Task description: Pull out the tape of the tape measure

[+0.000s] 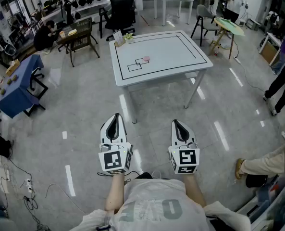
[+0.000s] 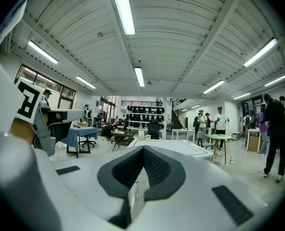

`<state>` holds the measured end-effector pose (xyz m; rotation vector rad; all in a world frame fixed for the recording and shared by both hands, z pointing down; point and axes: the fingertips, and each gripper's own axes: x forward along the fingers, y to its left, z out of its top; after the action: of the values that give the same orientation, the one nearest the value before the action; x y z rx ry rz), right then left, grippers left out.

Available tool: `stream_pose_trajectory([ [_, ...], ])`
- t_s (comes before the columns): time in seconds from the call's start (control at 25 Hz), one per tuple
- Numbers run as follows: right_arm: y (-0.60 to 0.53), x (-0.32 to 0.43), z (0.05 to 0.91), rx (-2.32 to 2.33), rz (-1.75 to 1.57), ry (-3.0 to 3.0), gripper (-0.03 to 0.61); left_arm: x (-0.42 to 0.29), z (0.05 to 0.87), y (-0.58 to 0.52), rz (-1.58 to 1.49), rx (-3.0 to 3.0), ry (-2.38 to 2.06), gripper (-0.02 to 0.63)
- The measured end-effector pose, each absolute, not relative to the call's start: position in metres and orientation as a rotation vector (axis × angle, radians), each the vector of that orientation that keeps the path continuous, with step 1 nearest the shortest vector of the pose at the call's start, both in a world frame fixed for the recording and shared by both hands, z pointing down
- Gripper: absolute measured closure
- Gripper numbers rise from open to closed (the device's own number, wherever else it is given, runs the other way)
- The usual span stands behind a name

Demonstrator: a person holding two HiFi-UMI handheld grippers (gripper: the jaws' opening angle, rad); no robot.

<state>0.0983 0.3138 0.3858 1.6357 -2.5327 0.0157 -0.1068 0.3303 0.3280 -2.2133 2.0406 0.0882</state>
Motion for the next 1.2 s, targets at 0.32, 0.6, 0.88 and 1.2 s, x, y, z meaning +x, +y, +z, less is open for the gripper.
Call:
stream_pose_trajectory([
  [0.32,0.309,0.095,0.39,1.609,0.04,-2.551,0.551,-0.111,0.326,0.33,0.075,-2.184,2.058,0.589],
  [0.6,0.308,0.084,0.393,1.578,0.102,-2.612,0.549,-0.12,0.327,0.335,0.056,-2.157,2.097,0.589],
  [0.88,0.302,0.081,0.406,1.549,0.143,-2.6,0.549,-0.124,0.335,0.334,0.046,-2.15,2.13,0.589],
  [1.2,0.289,0.09,0.413,1.544,0.166,-2.582,0.549,-0.123,0.337,0.317,0.082,-2.152,2.155,0.589],
])
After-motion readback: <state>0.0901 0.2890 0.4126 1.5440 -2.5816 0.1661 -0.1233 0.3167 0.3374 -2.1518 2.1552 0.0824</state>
